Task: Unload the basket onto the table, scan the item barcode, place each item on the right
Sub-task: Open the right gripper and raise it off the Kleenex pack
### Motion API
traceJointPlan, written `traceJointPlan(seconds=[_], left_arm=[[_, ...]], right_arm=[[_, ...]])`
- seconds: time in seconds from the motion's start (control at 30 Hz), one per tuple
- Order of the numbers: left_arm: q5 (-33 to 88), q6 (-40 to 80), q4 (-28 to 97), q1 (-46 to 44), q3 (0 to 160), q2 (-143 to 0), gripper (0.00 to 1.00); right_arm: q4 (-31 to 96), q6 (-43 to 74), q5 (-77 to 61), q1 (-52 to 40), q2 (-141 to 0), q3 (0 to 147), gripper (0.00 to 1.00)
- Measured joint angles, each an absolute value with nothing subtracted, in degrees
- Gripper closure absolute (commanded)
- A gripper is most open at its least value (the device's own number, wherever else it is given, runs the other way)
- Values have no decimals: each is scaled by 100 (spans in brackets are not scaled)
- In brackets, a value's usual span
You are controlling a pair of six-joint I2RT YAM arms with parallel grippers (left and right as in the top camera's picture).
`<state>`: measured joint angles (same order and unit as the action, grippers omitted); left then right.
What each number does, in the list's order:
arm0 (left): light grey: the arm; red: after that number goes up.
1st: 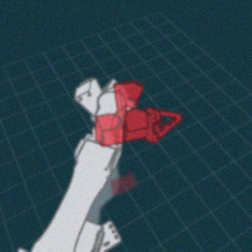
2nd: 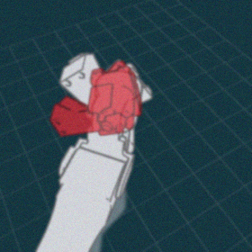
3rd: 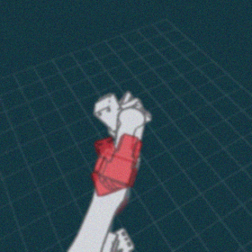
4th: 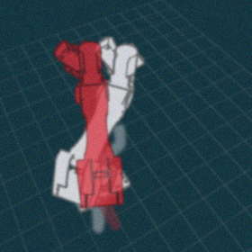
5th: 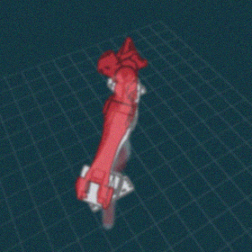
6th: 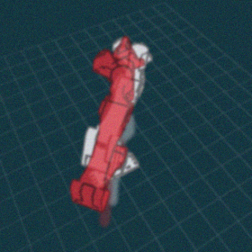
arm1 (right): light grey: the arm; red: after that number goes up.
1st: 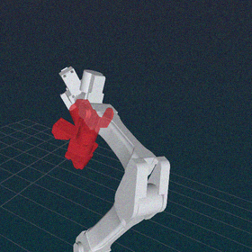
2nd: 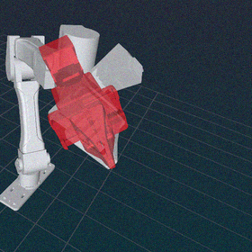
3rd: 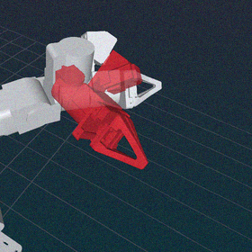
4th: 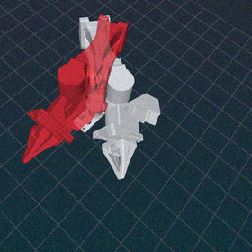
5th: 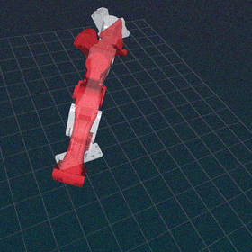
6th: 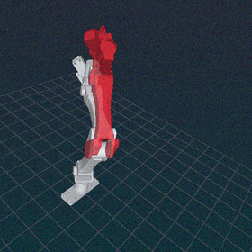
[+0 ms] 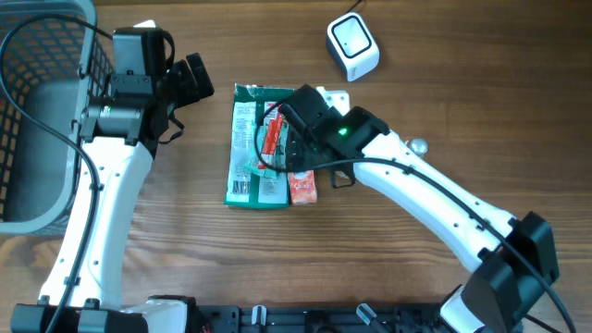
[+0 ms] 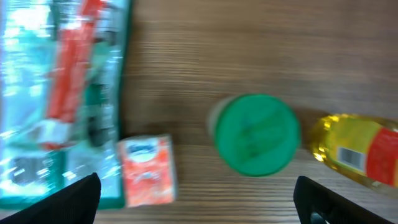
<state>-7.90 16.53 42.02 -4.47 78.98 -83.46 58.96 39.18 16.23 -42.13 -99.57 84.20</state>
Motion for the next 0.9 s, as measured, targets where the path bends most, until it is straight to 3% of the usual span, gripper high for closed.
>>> traceJointPlan(seconds=[0.5, 0.9], left_arm=[[-790, 1653, 4200, -447, 7898, -8346, 0], [-790, 1653, 4200, -447, 7898, -8346, 0]], right_arm=[[5666, 4097, 1671, -3632, -10208, 7979, 0], [4307, 3916, 1656, -3632, -10210, 7091, 0]])
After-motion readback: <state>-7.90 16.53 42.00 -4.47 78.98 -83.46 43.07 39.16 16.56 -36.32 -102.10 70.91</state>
